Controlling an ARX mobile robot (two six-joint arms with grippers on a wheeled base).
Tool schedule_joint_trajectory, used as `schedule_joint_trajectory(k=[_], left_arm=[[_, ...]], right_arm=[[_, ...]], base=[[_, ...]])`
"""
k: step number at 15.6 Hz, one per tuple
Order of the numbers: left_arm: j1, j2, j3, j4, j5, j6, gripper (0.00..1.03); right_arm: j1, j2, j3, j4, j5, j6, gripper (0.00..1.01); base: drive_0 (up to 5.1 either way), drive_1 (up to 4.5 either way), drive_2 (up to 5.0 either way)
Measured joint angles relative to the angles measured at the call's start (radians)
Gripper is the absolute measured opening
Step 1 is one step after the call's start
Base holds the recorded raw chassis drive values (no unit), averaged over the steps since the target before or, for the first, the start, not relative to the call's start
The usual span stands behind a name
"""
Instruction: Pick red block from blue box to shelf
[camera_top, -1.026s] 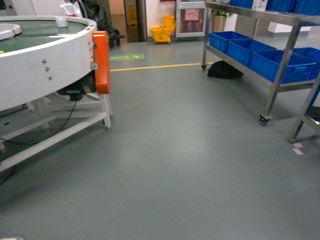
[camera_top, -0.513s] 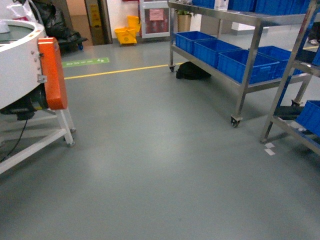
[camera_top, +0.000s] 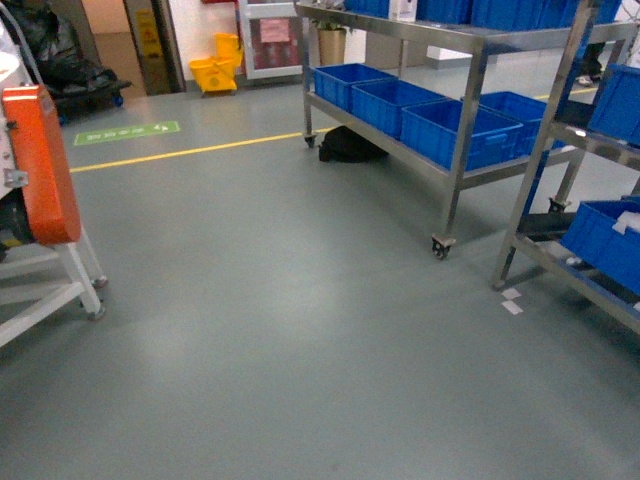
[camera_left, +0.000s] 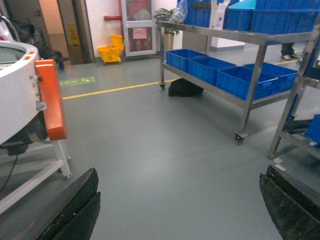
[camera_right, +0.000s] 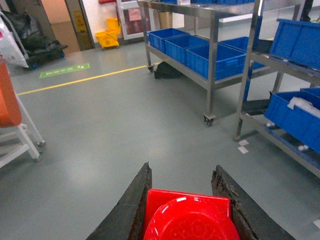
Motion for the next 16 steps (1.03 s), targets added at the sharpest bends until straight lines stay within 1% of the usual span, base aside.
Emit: schedule_joint_trajectory(k=[16], left_arm=[[0.0,0.0,0.0,0.002,0.0,0.0,0.98]], right_arm=[[0.0,0.002,0.0,0.001,0.0,0.0,0.29]], base=[[-1.5,-1.46,-1.5]])
